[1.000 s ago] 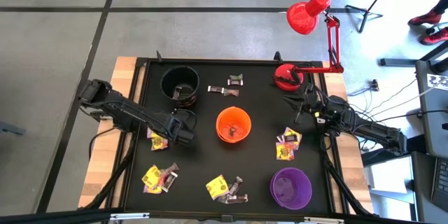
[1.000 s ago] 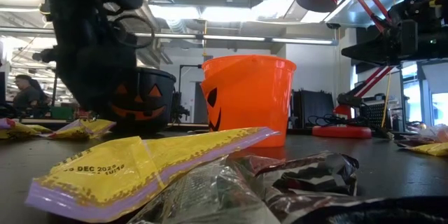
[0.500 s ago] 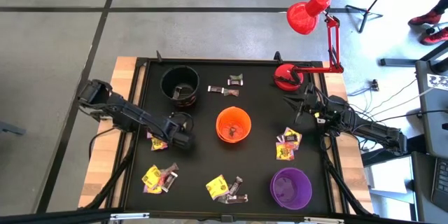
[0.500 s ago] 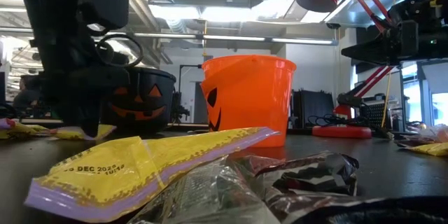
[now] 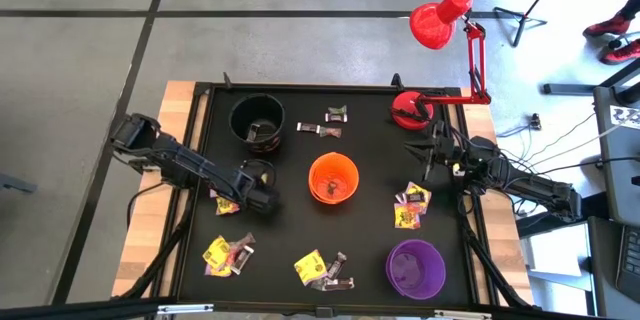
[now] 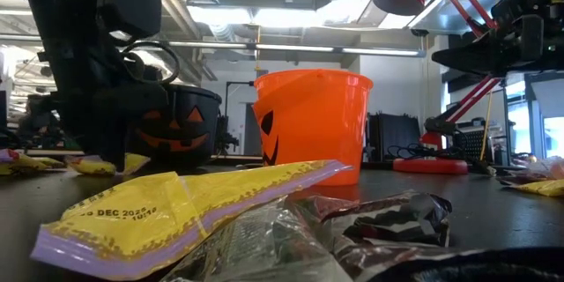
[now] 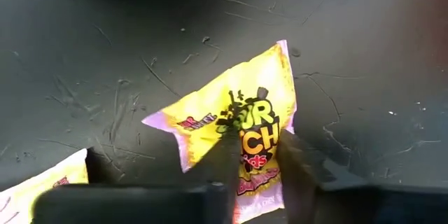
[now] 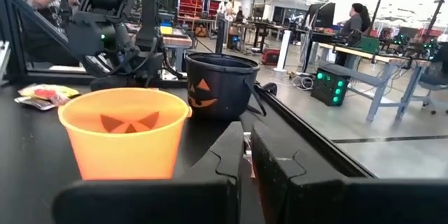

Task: Sort candy
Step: Put the yellow candy into the purple bucket

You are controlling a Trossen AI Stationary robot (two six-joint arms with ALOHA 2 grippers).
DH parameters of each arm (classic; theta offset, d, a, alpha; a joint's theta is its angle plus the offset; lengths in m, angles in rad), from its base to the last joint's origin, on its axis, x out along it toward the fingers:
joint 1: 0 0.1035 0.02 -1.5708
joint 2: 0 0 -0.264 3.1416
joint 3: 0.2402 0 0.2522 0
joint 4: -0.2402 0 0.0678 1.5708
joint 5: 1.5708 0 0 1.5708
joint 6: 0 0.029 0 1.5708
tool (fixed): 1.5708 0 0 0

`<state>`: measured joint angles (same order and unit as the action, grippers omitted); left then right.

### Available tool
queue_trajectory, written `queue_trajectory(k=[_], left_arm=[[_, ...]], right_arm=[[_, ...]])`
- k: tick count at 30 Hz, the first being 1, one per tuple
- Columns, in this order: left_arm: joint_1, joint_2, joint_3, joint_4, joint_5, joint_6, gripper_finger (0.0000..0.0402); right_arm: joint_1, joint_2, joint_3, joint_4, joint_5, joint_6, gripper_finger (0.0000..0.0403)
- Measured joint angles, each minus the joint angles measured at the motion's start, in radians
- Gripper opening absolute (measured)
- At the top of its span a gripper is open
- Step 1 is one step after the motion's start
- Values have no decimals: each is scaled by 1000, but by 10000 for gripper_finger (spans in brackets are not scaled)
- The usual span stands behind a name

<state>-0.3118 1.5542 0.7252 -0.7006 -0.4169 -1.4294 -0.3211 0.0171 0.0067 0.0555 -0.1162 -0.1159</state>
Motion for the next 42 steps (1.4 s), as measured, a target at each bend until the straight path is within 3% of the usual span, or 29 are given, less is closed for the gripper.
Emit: queue_trajectory(k=[5,12,19,27,33,42], left_arm=[[-24,-6,44,5,-70,22,5],[-70,-23,142,4,-236,83,3],[-102,-24,297,3,-418,256,4],[-114,-24,439,28,-548,482,3],[-100,-25,455,167,-568,644,3],[-94,-25,455,425,-563,911,4]], right_arm=[[0,0,0,5,0,65,28],[0,0,0,92,-23,116,28],[0,0,0,276,-166,148,28],[0,13,57,285,-174,149,28],[0,151,139,287,-198,137,28],[1,544,306,292,-258,117,28]])
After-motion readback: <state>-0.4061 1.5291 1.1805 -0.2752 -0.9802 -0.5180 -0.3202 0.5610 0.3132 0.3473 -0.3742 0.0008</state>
